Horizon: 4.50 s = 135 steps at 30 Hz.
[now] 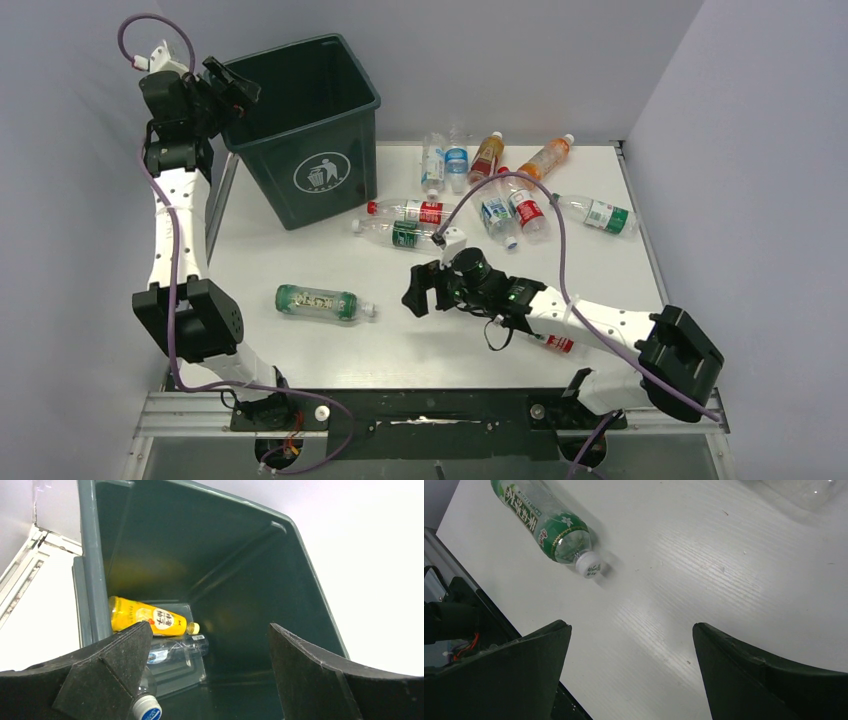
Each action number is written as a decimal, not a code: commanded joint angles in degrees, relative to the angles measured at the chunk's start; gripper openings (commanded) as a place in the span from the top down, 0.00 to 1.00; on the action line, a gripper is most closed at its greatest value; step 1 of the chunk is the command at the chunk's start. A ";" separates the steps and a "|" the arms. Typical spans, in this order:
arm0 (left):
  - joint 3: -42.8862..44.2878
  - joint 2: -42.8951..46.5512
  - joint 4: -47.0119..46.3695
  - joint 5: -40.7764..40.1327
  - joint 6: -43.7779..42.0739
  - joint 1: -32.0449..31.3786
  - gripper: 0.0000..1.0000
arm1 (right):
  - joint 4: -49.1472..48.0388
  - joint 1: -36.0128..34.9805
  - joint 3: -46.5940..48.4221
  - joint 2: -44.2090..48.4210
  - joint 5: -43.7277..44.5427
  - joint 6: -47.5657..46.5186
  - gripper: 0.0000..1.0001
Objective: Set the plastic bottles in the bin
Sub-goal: Pick up the plastic bottle at the center of the board, then place the plastic bottle in the trash bin.
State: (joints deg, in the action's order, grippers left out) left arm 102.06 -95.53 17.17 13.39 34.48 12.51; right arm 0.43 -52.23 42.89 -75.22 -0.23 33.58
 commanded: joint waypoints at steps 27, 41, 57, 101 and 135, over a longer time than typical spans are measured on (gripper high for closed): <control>-14.58 23.13 5.29 7.17 0.62 0.67 0.13 | -9.13 -6.62 17.83 -21.81 -9.12 -15.89 0.02; -22.23 26.87 5.36 8.23 -0.38 0.07 0.12 | -2.92 -8.25 27.65 -33.43 -8.60 -24.52 0.11; -24.10 25.76 4.54 7.02 -1.08 -2.08 0.13 | -1.78 -8.99 27.21 -36.65 -10.36 -27.39 0.41; -24.97 20.18 3.00 6.11 0.06 -17.17 0.12 | 6.27 -10.38 9.45 -7.81 10.99 -19.87 0.95; -45.91 22.74 -15.76 10.25 18.79 -30.16 0.12 | 9.31 -2.22 11.25 9.17 24.22 -21.51 0.97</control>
State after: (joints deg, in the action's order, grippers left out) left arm 58.37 -75.72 9.39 23.29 49.04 -16.51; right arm 12.78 -54.68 51.03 -68.88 20.88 12.86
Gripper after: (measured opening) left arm 0.876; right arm 0.357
